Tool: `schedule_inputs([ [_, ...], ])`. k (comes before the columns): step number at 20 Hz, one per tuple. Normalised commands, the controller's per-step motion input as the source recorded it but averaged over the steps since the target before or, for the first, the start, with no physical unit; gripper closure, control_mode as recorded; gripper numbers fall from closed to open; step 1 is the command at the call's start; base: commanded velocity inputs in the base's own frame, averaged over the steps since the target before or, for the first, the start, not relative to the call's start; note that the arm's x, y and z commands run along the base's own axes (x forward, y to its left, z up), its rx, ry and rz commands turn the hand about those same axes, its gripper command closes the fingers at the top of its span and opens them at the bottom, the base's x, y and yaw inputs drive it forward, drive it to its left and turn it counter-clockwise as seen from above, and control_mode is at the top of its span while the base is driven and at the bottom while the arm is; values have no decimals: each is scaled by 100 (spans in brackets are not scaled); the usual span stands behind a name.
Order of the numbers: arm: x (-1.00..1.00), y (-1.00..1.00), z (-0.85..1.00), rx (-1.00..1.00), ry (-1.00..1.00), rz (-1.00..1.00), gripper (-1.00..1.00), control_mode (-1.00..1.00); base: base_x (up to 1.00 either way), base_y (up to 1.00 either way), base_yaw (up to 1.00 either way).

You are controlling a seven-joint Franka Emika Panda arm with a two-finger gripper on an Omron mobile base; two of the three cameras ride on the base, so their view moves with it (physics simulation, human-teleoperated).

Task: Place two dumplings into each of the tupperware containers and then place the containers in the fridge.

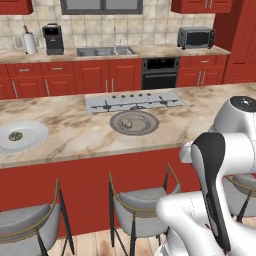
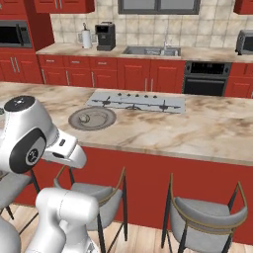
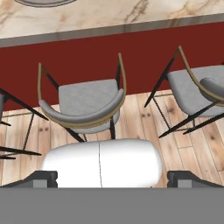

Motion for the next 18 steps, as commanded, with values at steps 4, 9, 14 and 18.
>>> schedule_inputs([
  [4, 0, 0, 0, 0, 0, 0, -100, 100, 0, 0, 0],
  [9, 0, 0, 0, 0, 0, 0, -100, 100, 0, 0, -6],
  [14, 0, 0, 0, 0, 0, 0, -100, 100, 0, 0, -15],
  [18, 12, 6, 1, 0, 0, 0, -100, -100, 14, 0, -2],
])
